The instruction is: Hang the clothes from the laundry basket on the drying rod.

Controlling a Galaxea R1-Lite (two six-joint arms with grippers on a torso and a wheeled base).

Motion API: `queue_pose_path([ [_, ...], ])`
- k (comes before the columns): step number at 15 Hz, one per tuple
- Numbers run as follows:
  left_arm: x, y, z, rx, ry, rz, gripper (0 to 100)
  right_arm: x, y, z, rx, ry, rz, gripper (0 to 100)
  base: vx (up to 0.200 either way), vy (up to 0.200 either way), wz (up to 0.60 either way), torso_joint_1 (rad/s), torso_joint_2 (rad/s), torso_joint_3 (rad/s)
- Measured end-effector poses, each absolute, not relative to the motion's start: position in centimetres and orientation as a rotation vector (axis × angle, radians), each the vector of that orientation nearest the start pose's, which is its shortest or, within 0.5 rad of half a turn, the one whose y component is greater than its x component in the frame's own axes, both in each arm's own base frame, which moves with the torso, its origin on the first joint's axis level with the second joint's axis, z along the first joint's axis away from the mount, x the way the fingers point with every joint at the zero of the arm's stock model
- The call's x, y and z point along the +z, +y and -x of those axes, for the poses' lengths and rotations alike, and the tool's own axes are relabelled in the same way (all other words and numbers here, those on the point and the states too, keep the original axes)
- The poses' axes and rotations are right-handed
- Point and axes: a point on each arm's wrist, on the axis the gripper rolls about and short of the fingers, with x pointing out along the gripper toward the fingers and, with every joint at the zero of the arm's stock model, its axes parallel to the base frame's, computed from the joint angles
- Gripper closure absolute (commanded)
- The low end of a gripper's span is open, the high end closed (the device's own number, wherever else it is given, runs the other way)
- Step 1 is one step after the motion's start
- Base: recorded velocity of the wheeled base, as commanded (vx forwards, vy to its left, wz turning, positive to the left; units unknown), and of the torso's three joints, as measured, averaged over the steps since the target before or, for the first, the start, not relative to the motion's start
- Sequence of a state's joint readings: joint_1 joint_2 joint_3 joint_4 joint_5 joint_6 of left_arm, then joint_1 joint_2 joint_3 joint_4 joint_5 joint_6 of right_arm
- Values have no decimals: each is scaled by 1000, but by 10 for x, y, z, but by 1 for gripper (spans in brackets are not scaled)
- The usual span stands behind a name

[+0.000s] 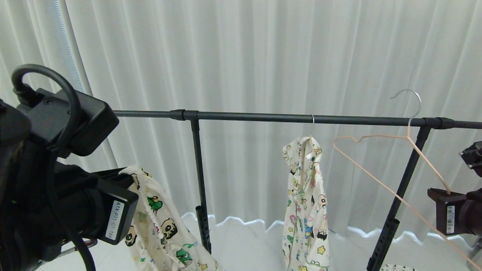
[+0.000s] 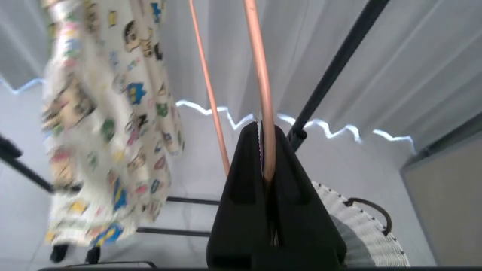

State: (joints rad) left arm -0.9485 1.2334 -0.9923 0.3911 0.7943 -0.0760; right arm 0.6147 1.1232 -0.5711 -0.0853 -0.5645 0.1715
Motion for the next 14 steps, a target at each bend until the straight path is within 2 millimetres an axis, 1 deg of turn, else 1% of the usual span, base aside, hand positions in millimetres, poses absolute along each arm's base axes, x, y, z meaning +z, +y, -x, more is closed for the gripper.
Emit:
queue_pose_path([
  [5,256,-126,-109,-136,417,-417,100,196,71,-117,38,379,89,100,-200,0,0,1,0,2],
  [7,254,-126,-109,-137,420,-421,100,198,71,-110,85,363,81,100,-200,0,0,-2,5,2],
  [10,249,-126,-109,-136,434,-436,100,195,74,-91,238,351,68,100,-200,0,0,4,5,4],
  [12,240,-125,-108,-134,454,-459,100,186,74,-71,394,353,59,100,-200,0,0,0,0,2],
  [14,229,-124,-108,-132,484,-494,100,179,74,-52,561,356,41,100,0,0,0,0,0,0],
])
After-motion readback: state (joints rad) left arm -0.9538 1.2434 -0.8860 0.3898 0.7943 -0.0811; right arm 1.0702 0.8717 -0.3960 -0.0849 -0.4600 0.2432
